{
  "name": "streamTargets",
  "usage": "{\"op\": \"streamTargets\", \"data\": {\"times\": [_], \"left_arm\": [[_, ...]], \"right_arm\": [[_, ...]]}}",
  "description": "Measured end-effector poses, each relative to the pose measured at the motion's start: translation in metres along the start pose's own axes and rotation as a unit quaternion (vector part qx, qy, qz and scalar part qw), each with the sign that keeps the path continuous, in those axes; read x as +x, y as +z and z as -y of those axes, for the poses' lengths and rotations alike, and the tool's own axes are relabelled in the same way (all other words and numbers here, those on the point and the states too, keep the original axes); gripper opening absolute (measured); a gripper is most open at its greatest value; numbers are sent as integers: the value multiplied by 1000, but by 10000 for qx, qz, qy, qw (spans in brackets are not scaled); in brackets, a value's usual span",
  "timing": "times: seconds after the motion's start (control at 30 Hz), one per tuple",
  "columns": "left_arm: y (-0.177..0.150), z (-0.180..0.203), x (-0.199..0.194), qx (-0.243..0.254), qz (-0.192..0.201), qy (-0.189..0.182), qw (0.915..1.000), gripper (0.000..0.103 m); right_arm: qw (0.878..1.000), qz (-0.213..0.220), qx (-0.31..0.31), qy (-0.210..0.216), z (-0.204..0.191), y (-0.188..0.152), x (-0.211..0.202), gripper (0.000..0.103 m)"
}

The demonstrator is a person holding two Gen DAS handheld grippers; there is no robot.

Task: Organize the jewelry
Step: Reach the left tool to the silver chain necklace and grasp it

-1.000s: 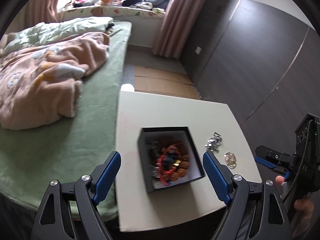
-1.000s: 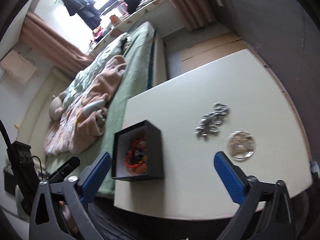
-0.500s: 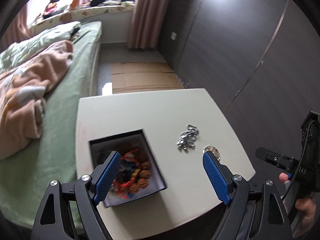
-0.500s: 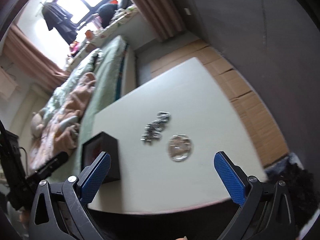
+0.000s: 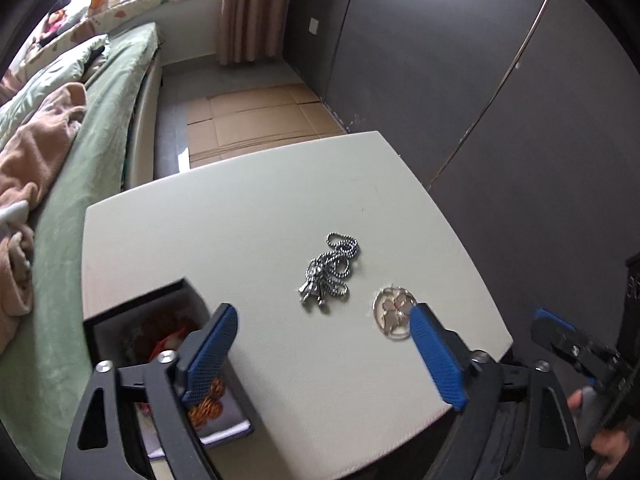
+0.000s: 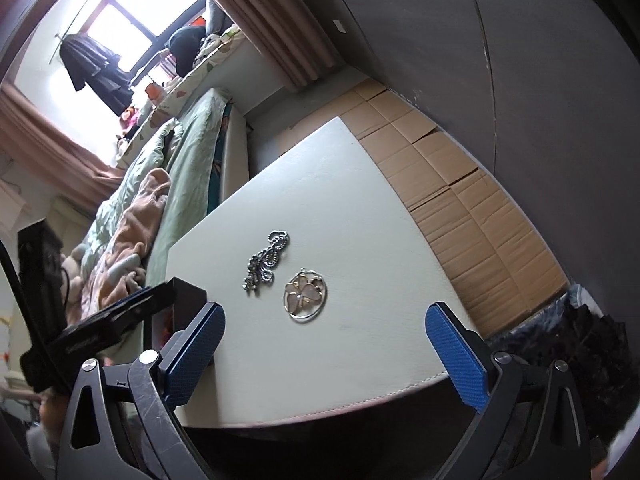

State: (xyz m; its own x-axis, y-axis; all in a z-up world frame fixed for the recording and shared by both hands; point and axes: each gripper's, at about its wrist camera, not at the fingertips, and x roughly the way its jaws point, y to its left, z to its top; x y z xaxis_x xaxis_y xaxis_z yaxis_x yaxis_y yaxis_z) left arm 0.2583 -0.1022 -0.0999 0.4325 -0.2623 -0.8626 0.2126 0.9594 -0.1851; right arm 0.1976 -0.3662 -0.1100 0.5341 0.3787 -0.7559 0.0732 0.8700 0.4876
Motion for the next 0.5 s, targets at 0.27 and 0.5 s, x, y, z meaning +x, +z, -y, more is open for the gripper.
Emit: {"op": "streamTargets", "data": {"times": [0.27,0.5], "left_arm": [[11,7,47,28,-477,-15,9989,69],[11,3,86,-19,-741,187,9971,64]], "right_arm": [[9996,-84,263,100,19,-2,6,77],[9996,-80,259,-4,16,-7,9,77]]}}
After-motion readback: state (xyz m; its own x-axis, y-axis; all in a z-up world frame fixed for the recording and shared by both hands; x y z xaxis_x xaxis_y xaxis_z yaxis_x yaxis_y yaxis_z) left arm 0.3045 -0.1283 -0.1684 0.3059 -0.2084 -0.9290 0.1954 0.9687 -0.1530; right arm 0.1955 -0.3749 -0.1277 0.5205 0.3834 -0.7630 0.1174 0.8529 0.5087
